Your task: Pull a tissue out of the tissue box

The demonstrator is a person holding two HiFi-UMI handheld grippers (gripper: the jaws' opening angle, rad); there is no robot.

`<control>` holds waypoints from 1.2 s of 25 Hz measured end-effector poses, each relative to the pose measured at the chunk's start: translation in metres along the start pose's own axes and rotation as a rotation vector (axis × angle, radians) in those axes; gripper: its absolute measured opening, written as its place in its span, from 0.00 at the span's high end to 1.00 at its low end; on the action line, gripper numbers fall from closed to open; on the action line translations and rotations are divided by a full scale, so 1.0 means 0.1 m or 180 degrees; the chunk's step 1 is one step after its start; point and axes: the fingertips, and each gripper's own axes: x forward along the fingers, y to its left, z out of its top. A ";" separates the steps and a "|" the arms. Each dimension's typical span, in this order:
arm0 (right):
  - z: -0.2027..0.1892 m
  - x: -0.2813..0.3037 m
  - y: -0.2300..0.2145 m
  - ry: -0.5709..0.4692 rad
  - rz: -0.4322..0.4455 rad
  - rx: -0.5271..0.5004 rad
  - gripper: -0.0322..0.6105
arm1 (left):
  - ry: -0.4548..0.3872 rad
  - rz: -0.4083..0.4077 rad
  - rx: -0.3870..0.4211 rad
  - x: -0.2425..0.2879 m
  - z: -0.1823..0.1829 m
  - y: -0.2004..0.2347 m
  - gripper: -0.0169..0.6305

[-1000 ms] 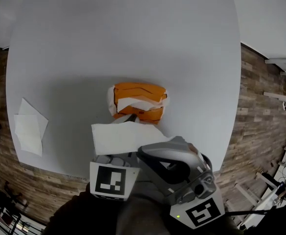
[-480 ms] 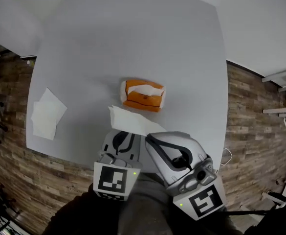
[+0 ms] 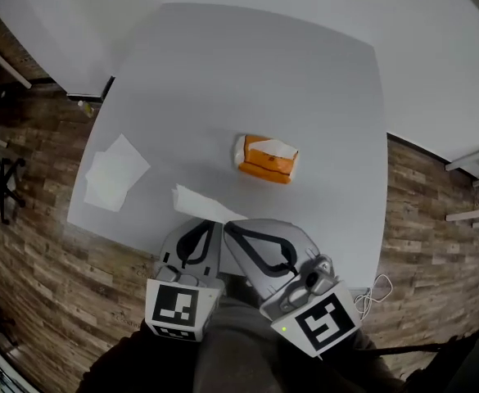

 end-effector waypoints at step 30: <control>-2.14 3.77 1.14 0.1470 -0.0244 -0.0093 0.94 | 0.0391 0.1172 -0.0630 -1.57 -0.92 3.66 0.97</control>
